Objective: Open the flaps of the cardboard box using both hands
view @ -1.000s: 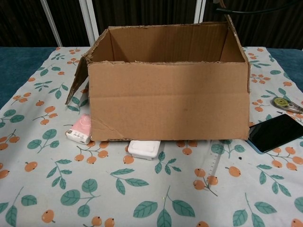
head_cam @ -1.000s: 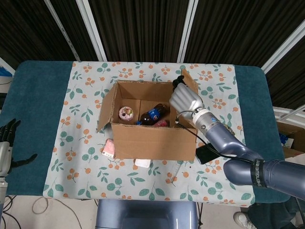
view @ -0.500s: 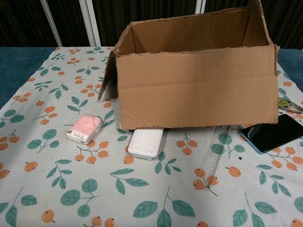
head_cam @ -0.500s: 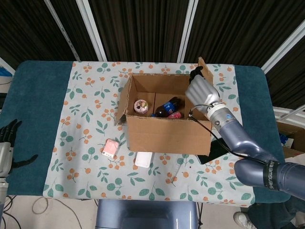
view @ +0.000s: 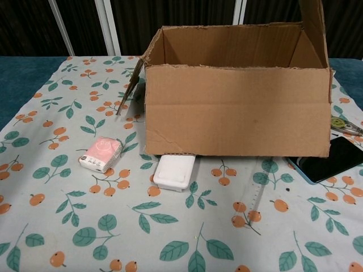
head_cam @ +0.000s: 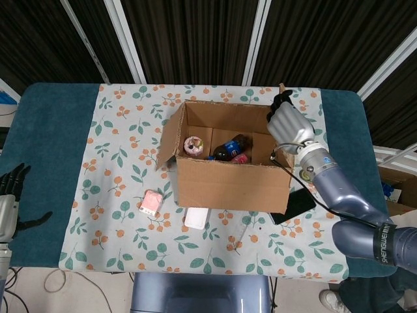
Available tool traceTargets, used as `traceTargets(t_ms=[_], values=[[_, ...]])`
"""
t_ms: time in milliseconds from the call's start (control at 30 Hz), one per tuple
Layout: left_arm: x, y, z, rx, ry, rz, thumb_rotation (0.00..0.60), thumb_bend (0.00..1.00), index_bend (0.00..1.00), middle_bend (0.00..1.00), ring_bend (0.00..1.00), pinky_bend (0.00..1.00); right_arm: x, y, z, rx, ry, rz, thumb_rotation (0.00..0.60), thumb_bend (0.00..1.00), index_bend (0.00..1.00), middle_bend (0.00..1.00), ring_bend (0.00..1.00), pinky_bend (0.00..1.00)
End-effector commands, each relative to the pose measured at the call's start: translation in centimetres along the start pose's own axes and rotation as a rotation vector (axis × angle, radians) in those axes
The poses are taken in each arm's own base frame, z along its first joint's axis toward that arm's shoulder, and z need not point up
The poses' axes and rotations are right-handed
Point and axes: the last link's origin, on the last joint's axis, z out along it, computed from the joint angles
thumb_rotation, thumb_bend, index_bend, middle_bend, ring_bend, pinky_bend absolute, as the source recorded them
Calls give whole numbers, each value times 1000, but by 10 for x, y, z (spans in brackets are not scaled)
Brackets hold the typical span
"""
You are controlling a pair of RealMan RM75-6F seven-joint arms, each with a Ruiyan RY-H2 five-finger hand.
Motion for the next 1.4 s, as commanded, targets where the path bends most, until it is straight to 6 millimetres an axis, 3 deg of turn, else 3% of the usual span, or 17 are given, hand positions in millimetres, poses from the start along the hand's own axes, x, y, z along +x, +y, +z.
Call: traceTargets(t_ms=[33, 267, 933, 1400], values=[[0, 0, 0, 0, -2, -2, 600, 60, 0, 0, 0, 0, -4, 3, -2, -8, -9, -15, 600, 551, 256, 234, 163, 226], [0, 0, 0, 1, -4, -9, 600, 60, 0, 0, 0, 0, -14, 14, -10, -35, -37, -51, 600, 550, 269, 234, 163, 226], [1, 1, -1, -3, -3, -16, 600, 60, 0, 0, 0, 0, -65, 41, -38, -100, -177, -104, 600, 550, 277, 233, 162, 226], [1, 1, -1, -5, -6, -3, 600, 62, 0, 0, 0, 0, -117, 32, -59, -132, -285, 14, 600, 551, 277, 204, 149, 226]])
